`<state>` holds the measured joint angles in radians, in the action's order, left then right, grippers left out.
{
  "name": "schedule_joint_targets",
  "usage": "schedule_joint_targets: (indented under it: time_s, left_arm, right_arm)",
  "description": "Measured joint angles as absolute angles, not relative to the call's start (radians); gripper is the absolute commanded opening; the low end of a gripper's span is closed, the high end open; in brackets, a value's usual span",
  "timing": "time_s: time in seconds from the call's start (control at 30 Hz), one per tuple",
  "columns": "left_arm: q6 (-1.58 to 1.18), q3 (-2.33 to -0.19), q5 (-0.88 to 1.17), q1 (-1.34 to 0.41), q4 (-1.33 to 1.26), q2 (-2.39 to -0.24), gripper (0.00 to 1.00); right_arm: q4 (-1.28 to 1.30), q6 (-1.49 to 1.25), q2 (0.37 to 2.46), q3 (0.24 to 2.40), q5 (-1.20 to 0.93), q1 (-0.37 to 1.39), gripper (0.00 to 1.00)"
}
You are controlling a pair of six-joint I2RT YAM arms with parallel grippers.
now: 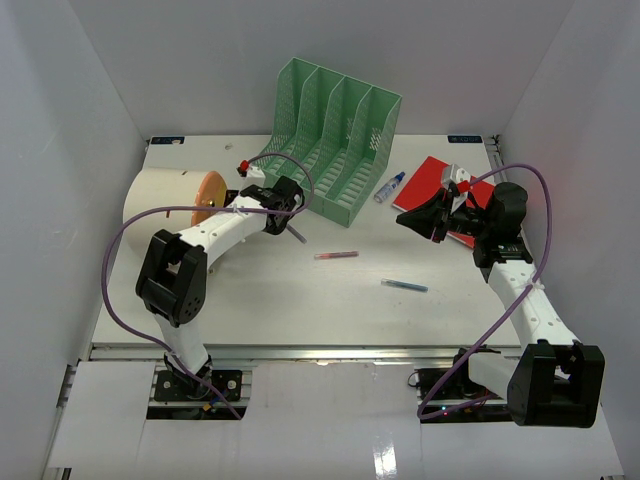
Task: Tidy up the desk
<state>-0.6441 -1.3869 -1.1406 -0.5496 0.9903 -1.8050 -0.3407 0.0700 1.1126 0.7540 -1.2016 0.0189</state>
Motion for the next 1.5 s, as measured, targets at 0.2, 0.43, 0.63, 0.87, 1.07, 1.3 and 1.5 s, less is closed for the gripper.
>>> schedule_joint_targets:
  time_s: [0.2, 0.43, 0.63, 0.87, 1.07, 1.3, 1.5]
  left_arm:
    - [-0.646, -1.389, -1.147, -0.549, 0.995, -1.805, 0.04]
    - [-0.643, -1.394, -1.11, -0.543, 0.993, -1.81, 0.0]
    - [-0.636, -1.426, -1.091, -0.57, 0.992, -1.804, 0.26]
    - [-0.631, -1.439, -1.1, -0.579, 0.991, -1.793, 0.42]
    - [-0.777, -1.462, -1.149, -0.579, 1.08, -1.807, 0.44]
    - [-1.128, -1.563, -1.204, -0.579, 1.284, -1.941, 0.43]
    - [-1.243, -1.565, -1.22, -0.578, 1.329, -1.974, 0.43]
  right_arm:
    - [-0.341, 0.07, 1.113, 0.754, -1.206, 0.019, 0.13]
    - [-0.341, 0.07, 1.113, 0.754, -1.208, 0.019, 0.13]
    - [-0.341, 0.07, 1.113, 0.754, -1.208, 0.019, 0.13]
    - [-0.341, 0.07, 1.113, 0.754, -1.208, 0.019, 0.13]
    - [-0.341, 0.07, 1.113, 0.754, -1.208, 0.019, 0.13]
    - [-0.34, 0.07, 1.114, 0.754, -1.209, 0.019, 0.13]
    - [-0.341, 0.07, 1.114, 0.754, -1.212, 0.019, 0.13]
